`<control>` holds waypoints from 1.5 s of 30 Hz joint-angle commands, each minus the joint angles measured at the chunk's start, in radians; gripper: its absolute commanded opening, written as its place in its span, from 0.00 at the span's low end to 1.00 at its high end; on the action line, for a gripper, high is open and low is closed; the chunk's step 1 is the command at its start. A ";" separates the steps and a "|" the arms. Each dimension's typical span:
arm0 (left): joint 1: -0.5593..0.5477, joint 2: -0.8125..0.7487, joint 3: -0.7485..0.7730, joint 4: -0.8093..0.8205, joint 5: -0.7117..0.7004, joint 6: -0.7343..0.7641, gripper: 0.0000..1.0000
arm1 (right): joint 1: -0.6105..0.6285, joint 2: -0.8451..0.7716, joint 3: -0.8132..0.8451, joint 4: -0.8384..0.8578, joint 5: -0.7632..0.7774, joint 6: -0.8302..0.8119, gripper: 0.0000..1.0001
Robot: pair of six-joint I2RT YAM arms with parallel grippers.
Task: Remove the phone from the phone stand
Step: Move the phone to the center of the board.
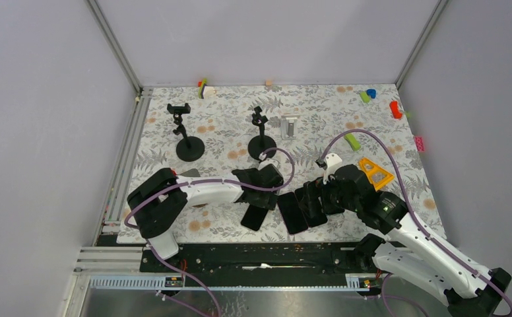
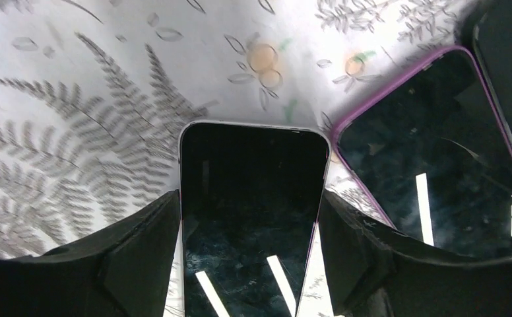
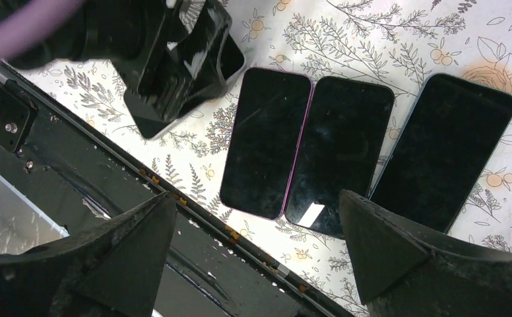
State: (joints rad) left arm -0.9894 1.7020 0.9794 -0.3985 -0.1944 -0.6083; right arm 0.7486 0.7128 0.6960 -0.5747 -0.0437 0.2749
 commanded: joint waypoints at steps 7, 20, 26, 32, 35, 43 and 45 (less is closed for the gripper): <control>-0.103 0.095 0.004 -0.215 0.084 -0.360 0.39 | -0.006 0.006 0.028 -0.016 0.016 0.031 0.98; -0.097 0.144 0.054 -0.211 0.105 -0.357 0.66 | -0.006 -0.010 0.027 -0.051 0.028 0.020 0.98; -0.087 0.057 0.071 -0.288 0.045 -0.323 0.85 | -0.008 -0.011 0.030 -0.058 0.082 0.035 0.98; -0.063 -0.022 0.114 -0.376 0.000 -0.282 0.92 | -0.007 0.067 0.079 -0.088 0.104 0.096 0.98; -0.038 -0.090 0.127 -0.397 -0.026 -0.229 0.93 | -0.007 0.112 0.109 -0.126 0.074 0.123 0.98; 0.004 -0.222 0.318 -0.441 -0.127 0.085 0.96 | -0.055 0.331 0.248 -0.194 -0.050 0.180 0.98; 0.035 -0.261 0.348 -0.429 -0.084 0.160 0.98 | -0.147 0.339 0.199 -0.114 -0.235 0.257 0.98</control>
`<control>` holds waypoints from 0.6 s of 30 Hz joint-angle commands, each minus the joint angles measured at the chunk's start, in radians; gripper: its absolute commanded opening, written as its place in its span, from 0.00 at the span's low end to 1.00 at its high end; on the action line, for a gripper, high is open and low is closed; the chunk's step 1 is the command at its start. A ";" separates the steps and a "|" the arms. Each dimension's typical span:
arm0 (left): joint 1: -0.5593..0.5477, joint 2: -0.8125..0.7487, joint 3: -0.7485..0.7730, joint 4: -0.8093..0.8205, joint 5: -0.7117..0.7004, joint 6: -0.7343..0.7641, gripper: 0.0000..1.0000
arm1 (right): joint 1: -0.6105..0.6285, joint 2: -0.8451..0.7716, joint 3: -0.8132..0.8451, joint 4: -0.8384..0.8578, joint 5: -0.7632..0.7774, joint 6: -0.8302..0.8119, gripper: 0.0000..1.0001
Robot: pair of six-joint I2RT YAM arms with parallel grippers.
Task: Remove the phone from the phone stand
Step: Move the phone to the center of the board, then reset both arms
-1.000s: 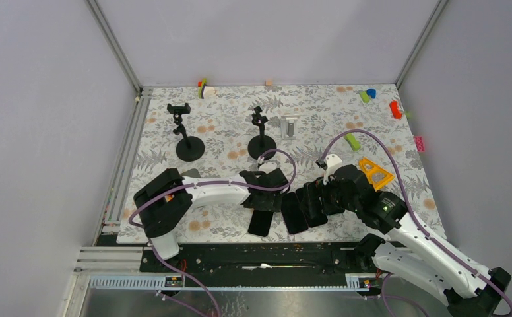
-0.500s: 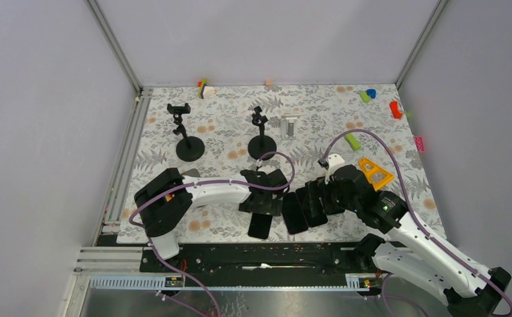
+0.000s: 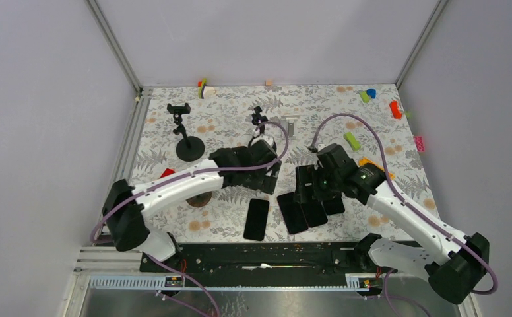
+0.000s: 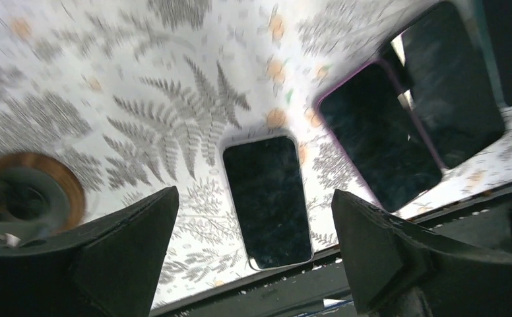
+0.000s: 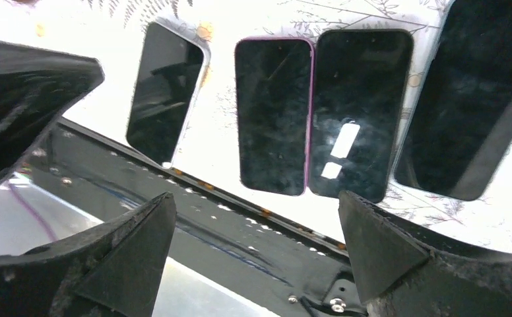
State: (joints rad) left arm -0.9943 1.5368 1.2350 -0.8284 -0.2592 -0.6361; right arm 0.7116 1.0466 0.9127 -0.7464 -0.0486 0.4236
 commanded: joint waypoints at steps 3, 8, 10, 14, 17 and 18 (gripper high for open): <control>0.102 -0.179 0.077 0.041 0.037 0.227 0.99 | -0.210 0.061 0.018 0.037 -0.365 0.102 0.98; 0.295 -0.442 -0.095 0.227 0.215 0.195 0.99 | -0.282 0.036 0.073 -0.009 -0.258 0.055 0.98; 0.347 -0.523 -0.153 0.256 0.219 0.183 0.99 | -0.358 -0.014 0.061 0.009 -0.259 0.075 0.98; 0.430 -0.621 -0.199 0.236 0.166 0.162 0.99 | -0.503 -0.123 0.014 0.076 -0.360 0.119 0.98; 0.549 -0.687 -0.255 0.240 0.195 0.092 0.99 | -0.582 -0.140 0.010 0.056 -0.418 0.126 0.98; 0.597 -0.703 -0.273 0.245 0.230 0.080 0.99 | -0.606 -0.147 0.007 0.047 -0.433 0.128 0.98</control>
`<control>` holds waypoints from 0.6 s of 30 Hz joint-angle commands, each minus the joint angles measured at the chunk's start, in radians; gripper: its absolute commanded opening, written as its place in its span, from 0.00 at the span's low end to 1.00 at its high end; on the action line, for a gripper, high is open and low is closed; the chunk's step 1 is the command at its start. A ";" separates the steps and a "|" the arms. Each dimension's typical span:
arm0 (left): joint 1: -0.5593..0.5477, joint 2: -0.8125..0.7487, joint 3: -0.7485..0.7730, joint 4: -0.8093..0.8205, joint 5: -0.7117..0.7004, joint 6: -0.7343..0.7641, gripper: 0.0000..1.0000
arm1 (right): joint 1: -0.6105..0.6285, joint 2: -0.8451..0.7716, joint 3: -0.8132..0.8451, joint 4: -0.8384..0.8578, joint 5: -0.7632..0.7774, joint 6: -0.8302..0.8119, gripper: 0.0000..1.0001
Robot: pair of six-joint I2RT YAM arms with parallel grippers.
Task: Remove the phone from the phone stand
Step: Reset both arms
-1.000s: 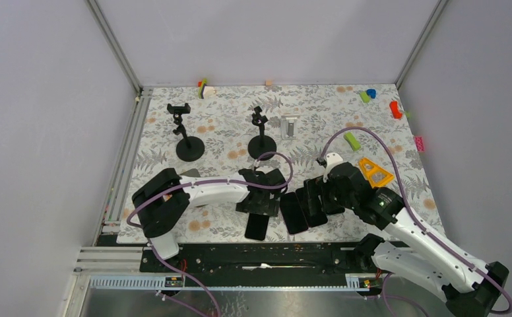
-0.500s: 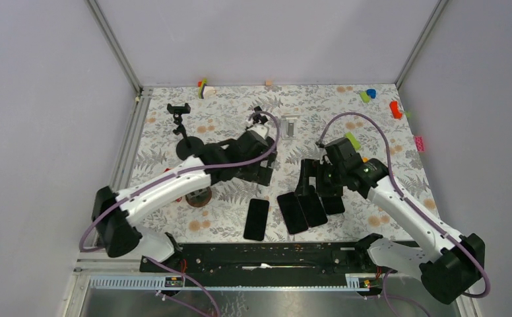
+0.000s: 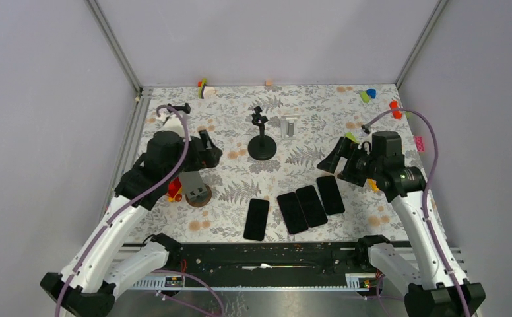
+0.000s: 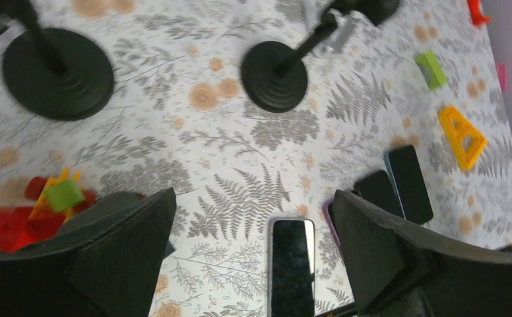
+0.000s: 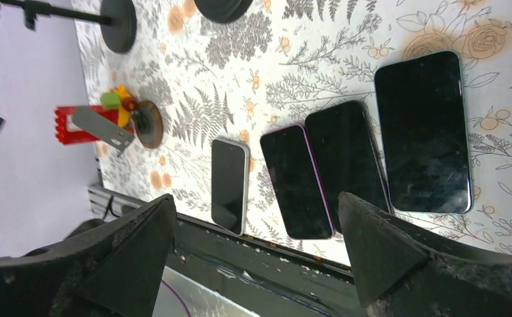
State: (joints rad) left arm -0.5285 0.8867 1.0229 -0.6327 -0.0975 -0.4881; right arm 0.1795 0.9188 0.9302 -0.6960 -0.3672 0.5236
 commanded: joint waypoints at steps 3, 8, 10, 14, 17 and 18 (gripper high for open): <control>0.236 -0.083 -0.091 0.048 0.166 -0.074 0.99 | -0.125 -0.089 -0.027 0.005 -0.075 0.049 0.98; 0.271 -0.158 -0.122 0.051 0.158 -0.005 0.99 | -0.142 -0.237 -0.043 0.014 0.173 0.020 0.98; 0.271 -0.179 -0.125 0.044 0.133 0.020 0.99 | -0.141 -0.281 -0.066 0.018 0.247 -0.010 0.98; 0.271 -0.209 -0.146 0.048 0.101 0.054 0.99 | -0.141 -0.381 -0.136 0.058 0.313 -0.069 0.98; 0.271 -0.240 -0.175 0.067 0.072 0.073 0.99 | -0.141 -0.512 -0.240 0.160 0.361 -0.079 0.98; 0.272 -0.252 -0.186 0.078 0.077 0.081 0.99 | -0.141 -0.570 -0.286 0.211 0.362 -0.089 0.98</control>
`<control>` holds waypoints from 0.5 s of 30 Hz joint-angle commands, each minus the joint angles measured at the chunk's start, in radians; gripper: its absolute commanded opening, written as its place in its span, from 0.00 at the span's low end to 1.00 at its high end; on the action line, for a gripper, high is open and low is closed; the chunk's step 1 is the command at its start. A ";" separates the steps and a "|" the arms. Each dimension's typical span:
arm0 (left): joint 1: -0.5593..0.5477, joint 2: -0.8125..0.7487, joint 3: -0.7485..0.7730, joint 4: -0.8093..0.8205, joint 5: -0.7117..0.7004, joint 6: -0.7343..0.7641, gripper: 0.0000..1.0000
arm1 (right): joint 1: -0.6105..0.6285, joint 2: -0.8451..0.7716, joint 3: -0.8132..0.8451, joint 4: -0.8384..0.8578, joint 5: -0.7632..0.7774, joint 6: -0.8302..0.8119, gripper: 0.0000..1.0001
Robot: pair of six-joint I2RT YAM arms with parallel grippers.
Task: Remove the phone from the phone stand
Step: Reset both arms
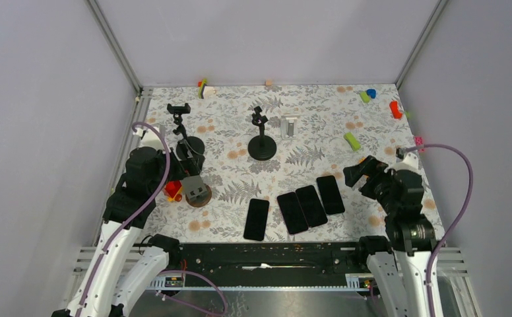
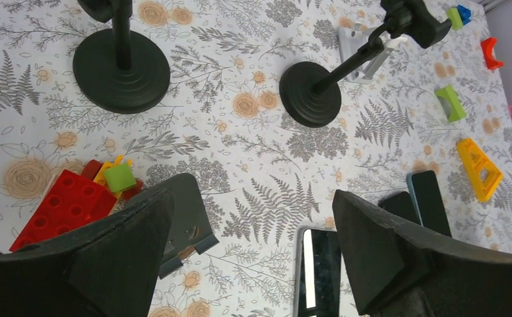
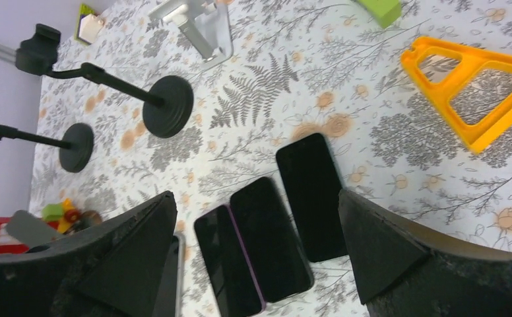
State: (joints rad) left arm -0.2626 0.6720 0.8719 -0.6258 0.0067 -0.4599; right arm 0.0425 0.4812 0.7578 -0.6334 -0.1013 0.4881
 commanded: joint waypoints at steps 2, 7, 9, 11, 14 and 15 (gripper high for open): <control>0.005 -0.058 -0.055 0.091 -0.016 0.064 0.99 | -0.004 -0.252 -0.205 0.262 0.095 -0.062 0.98; 0.005 -0.092 -0.097 0.113 -0.032 0.080 0.99 | -0.004 -0.359 -0.260 0.308 0.153 -0.047 0.98; 0.005 -0.097 -0.109 0.116 -0.043 0.086 0.99 | -0.005 -0.332 -0.245 0.274 0.148 -0.059 0.98; 0.005 -0.101 -0.117 0.119 -0.054 0.083 0.99 | -0.004 -0.311 -0.234 0.253 0.148 -0.067 0.98; 0.005 -0.106 -0.125 0.131 -0.048 0.083 0.99 | -0.004 -0.302 -0.230 0.249 0.150 -0.075 0.98; 0.005 -0.106 -0.125 0.132 -0.049 0.084 0.99 | -0.004 -0.301 -0.229 0.249 0.153 -0.077 0.98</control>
State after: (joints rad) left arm -0.2619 0.5785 0.7544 -0.5713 -0.0185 -0.3923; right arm 0.0425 0.1661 0.4927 -0.4141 0.0189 0.4400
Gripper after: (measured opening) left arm 0.986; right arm 0.983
